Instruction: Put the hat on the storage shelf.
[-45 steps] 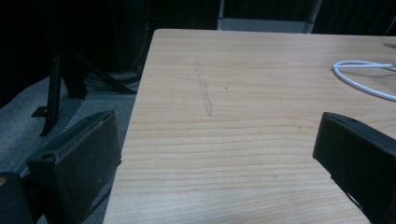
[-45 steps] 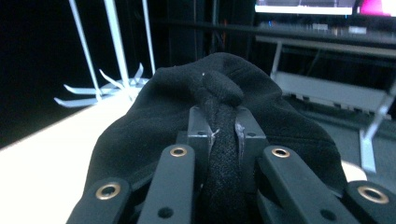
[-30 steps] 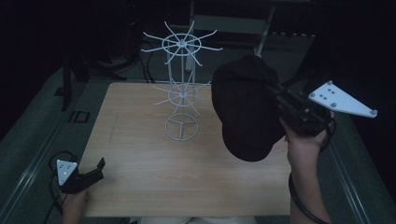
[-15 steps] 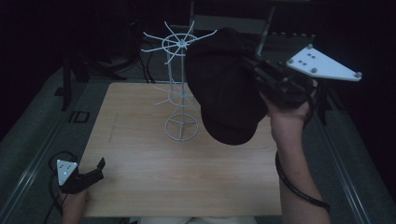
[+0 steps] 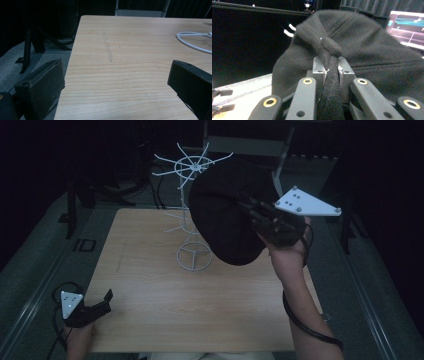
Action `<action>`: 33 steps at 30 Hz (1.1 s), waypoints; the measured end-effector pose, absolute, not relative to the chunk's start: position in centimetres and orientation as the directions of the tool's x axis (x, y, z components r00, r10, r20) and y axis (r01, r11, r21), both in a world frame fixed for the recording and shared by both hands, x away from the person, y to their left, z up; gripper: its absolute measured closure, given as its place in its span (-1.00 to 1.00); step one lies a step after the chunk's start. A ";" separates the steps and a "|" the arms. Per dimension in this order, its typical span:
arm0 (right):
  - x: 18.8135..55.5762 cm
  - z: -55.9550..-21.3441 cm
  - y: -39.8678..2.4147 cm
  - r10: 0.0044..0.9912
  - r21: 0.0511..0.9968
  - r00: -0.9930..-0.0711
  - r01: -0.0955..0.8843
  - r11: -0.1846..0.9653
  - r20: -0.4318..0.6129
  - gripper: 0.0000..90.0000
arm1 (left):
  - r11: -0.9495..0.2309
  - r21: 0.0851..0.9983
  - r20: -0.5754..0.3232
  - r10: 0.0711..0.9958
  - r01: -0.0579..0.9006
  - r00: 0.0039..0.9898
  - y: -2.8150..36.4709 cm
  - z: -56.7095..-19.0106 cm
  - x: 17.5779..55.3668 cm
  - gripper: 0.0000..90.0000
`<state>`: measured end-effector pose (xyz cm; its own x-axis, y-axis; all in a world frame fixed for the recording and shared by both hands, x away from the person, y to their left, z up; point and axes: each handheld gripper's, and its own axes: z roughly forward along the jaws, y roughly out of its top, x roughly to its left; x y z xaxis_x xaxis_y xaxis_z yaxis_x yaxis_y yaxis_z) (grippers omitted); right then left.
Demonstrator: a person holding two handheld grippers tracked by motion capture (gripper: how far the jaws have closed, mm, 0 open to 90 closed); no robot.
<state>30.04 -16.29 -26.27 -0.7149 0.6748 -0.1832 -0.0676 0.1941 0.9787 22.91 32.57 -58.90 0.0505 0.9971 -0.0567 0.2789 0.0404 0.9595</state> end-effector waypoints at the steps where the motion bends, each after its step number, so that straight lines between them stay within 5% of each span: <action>1: 30.2 -26.6 -16.3 0.672 0.979 -0.719 -0.060 0.194 -0.177 0.78 | 0.039 0.959 -0.056 0.997 0.280 0.051 32.6 -58.9 22.9 -0.97; 33: 31.8 -32.2 -15.6 0.645 0.984 -0.758 0.022 0.176 -0.099 0.69 | 0.039 0.959 -0.056 0.997 0.280 0.051 32.6 -58.9 22.9 -0.97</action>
<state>31.76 -15.62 -32.17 -0.7575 0.6453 -0.0986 0.0215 0.1757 0.9842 22.92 32.60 -58.90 0.0509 0.9971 -0.0557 0.2797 0.0393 0.9593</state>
